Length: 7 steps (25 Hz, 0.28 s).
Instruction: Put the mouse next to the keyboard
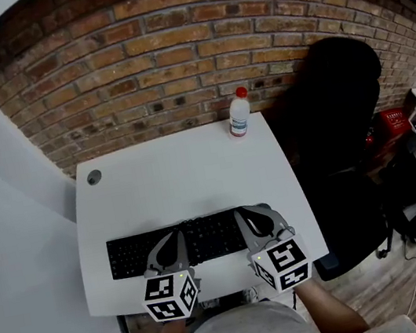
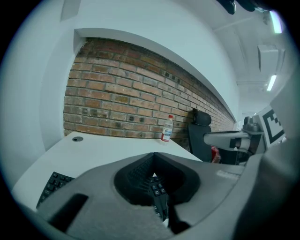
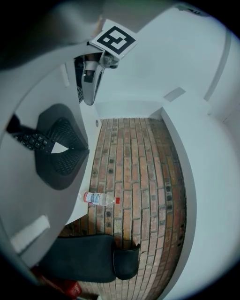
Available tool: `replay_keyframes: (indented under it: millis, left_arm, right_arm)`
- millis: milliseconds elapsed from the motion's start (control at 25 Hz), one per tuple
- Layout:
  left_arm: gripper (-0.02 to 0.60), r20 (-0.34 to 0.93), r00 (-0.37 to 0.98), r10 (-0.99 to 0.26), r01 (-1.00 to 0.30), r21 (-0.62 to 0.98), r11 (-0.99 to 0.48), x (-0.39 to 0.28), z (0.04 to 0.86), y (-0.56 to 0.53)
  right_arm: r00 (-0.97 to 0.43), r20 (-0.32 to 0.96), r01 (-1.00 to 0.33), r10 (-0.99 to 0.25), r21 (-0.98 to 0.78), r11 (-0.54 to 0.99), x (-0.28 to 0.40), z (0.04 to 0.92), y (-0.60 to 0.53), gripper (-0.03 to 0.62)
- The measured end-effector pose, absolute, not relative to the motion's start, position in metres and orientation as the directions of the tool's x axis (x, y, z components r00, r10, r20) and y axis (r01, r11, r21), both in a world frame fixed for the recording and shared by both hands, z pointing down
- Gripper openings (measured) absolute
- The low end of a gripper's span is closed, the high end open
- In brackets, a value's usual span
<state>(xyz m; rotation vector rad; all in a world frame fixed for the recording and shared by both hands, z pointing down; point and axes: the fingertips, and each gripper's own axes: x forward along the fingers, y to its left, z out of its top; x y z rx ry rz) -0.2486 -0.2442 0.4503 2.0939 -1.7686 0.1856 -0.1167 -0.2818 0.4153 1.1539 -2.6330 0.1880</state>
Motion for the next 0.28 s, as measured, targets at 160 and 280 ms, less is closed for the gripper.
replay_keyframes:
  millis: [160,280]
  left_arm:
    - [-0.003,0.346,0.195,-0.918,-0.969,0.214,-0.125,-0.2487,0.4523,-0.2435]
    - [-0.003,0.348,0.195,-0.917,-0.968,0.216,-0.124,-0.2491,0.4531,-0.2430]
  right_arm:
    - [-0.648,0.290,-0.739,-0.704,-0.015,0.673,-0.1153,0.4170,-0.2808,0.012]
    - [-0.647,0.291,-0.740,-0.705,-0.019,0.672,-0.1150,0.4174,-0.2802,0.012]
